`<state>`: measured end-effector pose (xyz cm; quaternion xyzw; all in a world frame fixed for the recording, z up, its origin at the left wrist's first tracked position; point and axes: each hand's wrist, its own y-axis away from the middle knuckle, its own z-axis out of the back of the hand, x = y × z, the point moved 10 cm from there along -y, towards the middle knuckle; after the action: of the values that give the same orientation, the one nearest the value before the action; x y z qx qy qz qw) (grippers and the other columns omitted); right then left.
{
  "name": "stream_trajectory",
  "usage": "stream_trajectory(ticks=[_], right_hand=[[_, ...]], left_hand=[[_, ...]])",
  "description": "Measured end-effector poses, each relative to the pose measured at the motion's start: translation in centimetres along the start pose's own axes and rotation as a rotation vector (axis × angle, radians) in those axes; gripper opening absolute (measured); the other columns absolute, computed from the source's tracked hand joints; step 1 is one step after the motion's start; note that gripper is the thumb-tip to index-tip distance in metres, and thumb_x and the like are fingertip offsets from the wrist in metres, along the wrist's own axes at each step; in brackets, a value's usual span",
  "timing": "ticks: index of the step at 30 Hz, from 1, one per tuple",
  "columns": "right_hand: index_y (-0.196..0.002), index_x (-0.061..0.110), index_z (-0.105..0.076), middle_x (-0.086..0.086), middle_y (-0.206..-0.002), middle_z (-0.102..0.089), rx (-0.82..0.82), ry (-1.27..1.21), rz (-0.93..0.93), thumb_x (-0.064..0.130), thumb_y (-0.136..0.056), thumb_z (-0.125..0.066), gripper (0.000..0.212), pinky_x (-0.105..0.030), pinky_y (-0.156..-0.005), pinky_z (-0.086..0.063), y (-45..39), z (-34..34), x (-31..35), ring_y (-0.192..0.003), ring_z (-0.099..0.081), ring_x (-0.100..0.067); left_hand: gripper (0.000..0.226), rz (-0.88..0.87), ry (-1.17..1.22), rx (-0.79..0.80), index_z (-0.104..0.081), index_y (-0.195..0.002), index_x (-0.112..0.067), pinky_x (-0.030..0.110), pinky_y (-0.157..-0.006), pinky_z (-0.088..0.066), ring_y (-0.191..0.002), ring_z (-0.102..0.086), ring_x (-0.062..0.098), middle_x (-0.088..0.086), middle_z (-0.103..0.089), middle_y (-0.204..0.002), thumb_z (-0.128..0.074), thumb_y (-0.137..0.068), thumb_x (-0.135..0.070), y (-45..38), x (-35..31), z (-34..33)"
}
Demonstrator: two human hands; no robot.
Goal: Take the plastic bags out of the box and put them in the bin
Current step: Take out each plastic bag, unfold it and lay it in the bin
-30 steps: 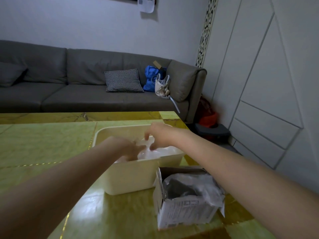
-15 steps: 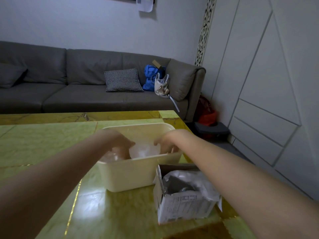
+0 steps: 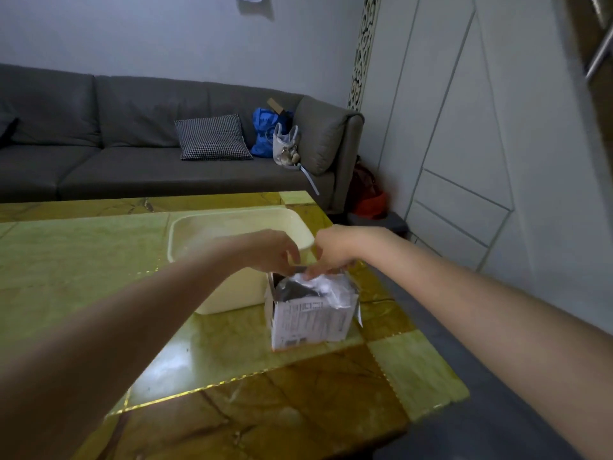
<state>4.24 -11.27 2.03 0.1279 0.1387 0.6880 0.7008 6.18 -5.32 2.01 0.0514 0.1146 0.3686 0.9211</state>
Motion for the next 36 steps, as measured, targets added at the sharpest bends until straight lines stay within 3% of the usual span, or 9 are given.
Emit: stream_trajectory(ticks=[5,9,12,18,21,26,29,32,36], right_hand=[[-0.100,0.000,-0.065,-0.008,-0.075,-0.055,-0.093,0.050,-0.001,0.015,-0.084,-0.067,0.022,-0.026,-0.050,-0.041,-0.1,-2.0,0.3,-0.073,-0.056,-0.024],[-0.079,0.008,-0.060,-0.011,-0.094,-0.061,-0.260,-0.159,0.020,0.005,-0.081,-0.067,0.008,-0.032,-0.061,-0.050,-0.1,0.2,0.3,-0.082,-0.062,-0.026],[-0.064,0.017,-0.050,-0.002,-0.085,-0.056,-0.365,-0.355,0.111,0.003,-0.084,-0.062,0.027,-0.017,-0.053,-0.038,0.5,2.7,0.6,-0.081,-0.053,-0.018],[-0.063,0.020,-0.044,0.000,-0.077,-0.047,-0.733,-0.861,0.145,0.012,-0.081,-0.069,0.032,-0.023,-0.059,-0.034,2.4,7.1,-2.6,-0.067,-0.043,-0.009],[-0.063,0.019,-0.043,0.006,-0.069,-0.044,-0.740,-1.036,0.166,0.007,-0.081,-0.067,0.033,-0.025,-0.067,-0.036,2.9,6.7,-3.8,-0.063,-0.041,-0.006],[-0.068,0.022,-0.048,-0.006,-0.093,-0.052,-0.825,-0.956,0.082,0.005,-0.083,-0.063,0.027,-0.023,-0.071,-0.042,3.1,6.0,-5.2,-0.075,-0.050,-0.012],[-0.081,0.019,-0.051,-0.002,-0.093,-0.052,-0.775,-1.247,0.085,0.004,-0.088,-0.053,0.017,-0.035,-0.082,-0.048,2.9,5.3,-5.9,-0.084,-0.055,-0.016],[-0.094,0.008,-0.054,-0.007,-0.091,-0.056,-0.732,-1.446,0.014,0.009,-0.093,-0.042,0.012,-0.038,-0.082,-0.047,2.5,4.5,-6.7,-0.078,-0.058,-0.016],[-0.128,0.012,-0.055,-0.012,-0.120,-0.060,-0.322,-1.421,-0.086,0.059,-0.085,-0.054,0.063,-0.037,-0.087,-0.046,0.2,0.8,-5.3,-0.104,-0.058,-0.025]], left_hand=[[0.030,0.050,-0.049,-0.007,-0.061,-0.116,-0.014,0.023,-0.069,-0.037,-0.083,-0.055,0.019,0.009,-0.066,-0.106,-0.044,-0.094,-0.021,0.2,-0.9,-2.9],[0.024,0.103,0.074,-0.135,-0.065,-0.107,-0.013,0.024,-0.069,-0.039,-0.085,-0.058,0.022,0.012,-0.066,-0.104,-0.047,-0.092,-0.018,0.4,-0.1,-2.5],[0.025,0.167,0.232,-0.264,-0.064,-0.111,-0.010,0.024,-0.071,-0.037,-0.090,-0.056,0.022,0.011,-0.064,-0.109,-0.055,-0.090,-0.018,0.7,1.2,-0.6],[0.019,0.239,0.915,-0.460,-0.064,-0.101,-0.010,0.026,-0.068,-0.041,-0.081,-0.054,0.018,0.010,-0.061,-0.095,-0.063,-0.087,-0.022,2.3,4.0,1.5],[0.007,0.260,1.184,-0.482,-0.060,-0.088,-0.015,0.032,-0.078,-0.046,-0.085,-0.059,0.019,0.010,-0.062,-0.099,-0.061,-0.088,-0.022,2.9,5.0,1.6],[0.006,0.301,1.133,-0.419,-0.062,-0.085,-0.016,0.027,-0.074,-0.049,-0.076,-0.061,0.016,0.005,-0.066,-0.087,-0.065,-0.084,-0.021,3.1,5.4,2.1],[0.006,0.307,1.134,-0.502,-0.059,-0.087,-0.015,0.025,-0.069,-0.049,-0.071,-0.058,0.014,0.003,-0.062,-0.082,-0.065,-0.084,-0.014,3.7,5.7,3.0],[0.026,0.240,1.198,-0.549,-0.048,-0.073,-0.024,0.031,-0.084,-0.046,-0.080,-0.054,0.015,-0.003,-0.052,-0.081,-0.060,-0.086,-0.005,4.2,5.3,3.9],[0.012,0.136,1.078,-0.462,-0.058,-0.083,-0.016,0.036,-0.085,-0.047,-0.090,-0.054,0.024,0.008,-0.058,-0.089,-0.059,-0.086,-0.005,4.0,4.2,4.1]])
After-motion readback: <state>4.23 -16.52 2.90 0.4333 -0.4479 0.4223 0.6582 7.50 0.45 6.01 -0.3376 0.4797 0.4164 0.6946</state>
